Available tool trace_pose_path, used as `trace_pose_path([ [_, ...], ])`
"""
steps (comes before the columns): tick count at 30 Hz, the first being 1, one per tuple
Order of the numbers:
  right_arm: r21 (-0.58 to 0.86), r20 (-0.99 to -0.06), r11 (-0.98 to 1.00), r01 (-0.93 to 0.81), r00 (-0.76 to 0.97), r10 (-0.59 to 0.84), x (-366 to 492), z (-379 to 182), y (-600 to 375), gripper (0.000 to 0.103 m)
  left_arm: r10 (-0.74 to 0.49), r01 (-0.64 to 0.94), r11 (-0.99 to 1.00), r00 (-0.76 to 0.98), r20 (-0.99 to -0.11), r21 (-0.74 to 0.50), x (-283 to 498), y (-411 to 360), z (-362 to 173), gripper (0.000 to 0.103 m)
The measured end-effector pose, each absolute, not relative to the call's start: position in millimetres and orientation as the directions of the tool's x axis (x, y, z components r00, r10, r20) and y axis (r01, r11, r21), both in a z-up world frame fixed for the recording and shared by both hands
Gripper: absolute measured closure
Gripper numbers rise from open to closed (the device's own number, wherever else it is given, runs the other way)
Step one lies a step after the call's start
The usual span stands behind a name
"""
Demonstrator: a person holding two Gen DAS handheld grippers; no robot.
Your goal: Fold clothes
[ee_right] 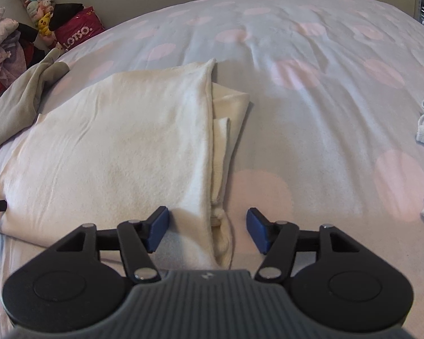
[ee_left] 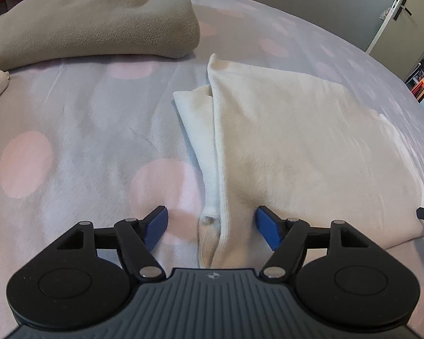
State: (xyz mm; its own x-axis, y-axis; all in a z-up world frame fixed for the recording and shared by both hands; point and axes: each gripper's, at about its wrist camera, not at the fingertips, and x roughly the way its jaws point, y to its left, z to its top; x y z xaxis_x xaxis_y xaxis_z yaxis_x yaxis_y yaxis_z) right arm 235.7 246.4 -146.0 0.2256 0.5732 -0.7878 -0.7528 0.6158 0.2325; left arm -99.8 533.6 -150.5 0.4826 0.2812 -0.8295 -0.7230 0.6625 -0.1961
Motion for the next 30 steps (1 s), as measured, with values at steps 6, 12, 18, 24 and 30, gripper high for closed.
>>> trace_pose_path([
  [6, 0.23, -0.78, 0.631, -0.741, 0.248, 0.574, 232, -150, 248, 0.038, 0.306, -0.738, 0.645, 0.487, -0.818, -0.198, -100, 529, -154, 0.031],
  [12, 0.222, -0.773, 0.611, -0.76, 0.244, 0.585, 219, -145, 254, 0.074, 0.353, -0.741, 0.644, 0.51, -0.784, -0.193, -103, 518, -157, 0.042],
  [18, 0.212, -0.787, 0.622, -0.754, 0.245, 0.565, 218, -134, 256, 0.086, 0.306, -0.707, 0.674, 0.529, -0.791, -0.212, -100, 515, -148, 0.084],
  [24, 0.208, -0.809, 0.634, -0.745, 0.233, 0.539, 215, -105, 257, 0.088, 0.301, -0.721, 0.669, 0.485, -0.821, -0.18, -97, 512, -128, 0.089],
  [30, 0.165, -0.834, 0.604, -0.78, 0.217, 0.508, 192, -78, 243, 0.088, 0.309, -0.731, 0.671, 0.424, -0.851, -0.12, -109, 486, -104, 0.09],
])
